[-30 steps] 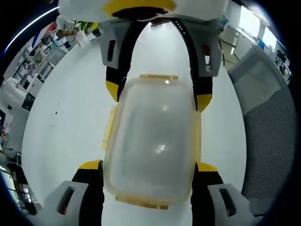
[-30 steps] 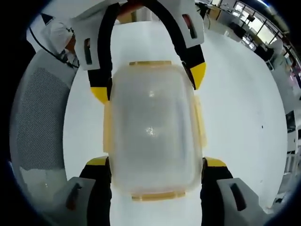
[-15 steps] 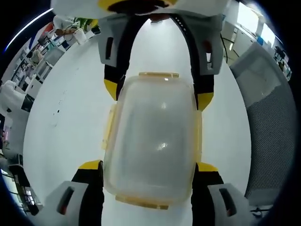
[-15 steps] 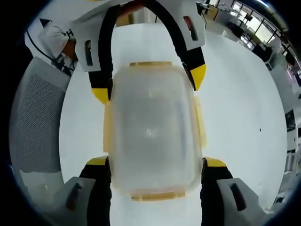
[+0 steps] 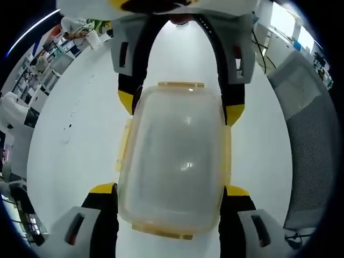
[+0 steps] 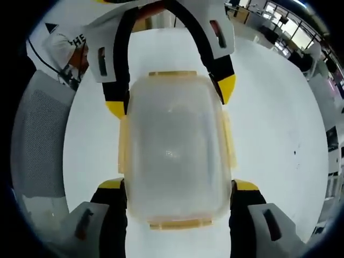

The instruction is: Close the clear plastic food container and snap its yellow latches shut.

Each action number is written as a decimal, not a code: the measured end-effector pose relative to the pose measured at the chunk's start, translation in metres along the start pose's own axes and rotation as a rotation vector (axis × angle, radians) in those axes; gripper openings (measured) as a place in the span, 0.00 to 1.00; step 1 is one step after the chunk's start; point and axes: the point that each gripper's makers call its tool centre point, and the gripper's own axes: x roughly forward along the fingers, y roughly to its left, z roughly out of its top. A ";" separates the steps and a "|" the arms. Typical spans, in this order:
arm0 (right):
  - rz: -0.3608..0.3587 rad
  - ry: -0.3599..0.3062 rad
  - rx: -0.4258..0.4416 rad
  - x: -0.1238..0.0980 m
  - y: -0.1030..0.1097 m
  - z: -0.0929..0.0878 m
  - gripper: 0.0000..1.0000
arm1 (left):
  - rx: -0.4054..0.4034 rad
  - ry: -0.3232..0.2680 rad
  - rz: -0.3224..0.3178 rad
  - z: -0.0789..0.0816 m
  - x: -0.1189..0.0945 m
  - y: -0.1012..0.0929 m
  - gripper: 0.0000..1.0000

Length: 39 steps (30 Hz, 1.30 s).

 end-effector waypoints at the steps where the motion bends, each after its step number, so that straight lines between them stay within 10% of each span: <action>1: 0.000 -0.002 0.000 0.000 -0.002 0.001 0.76 | -0.001 0.000 0.000 0.000 0.000 0.001 0.74; 39: 0.007 0.008 -0.001 0.003 -0.037 0.007 0.76 | -0.008 0.007 -0.006 -0.003 0.011 0.038 0.79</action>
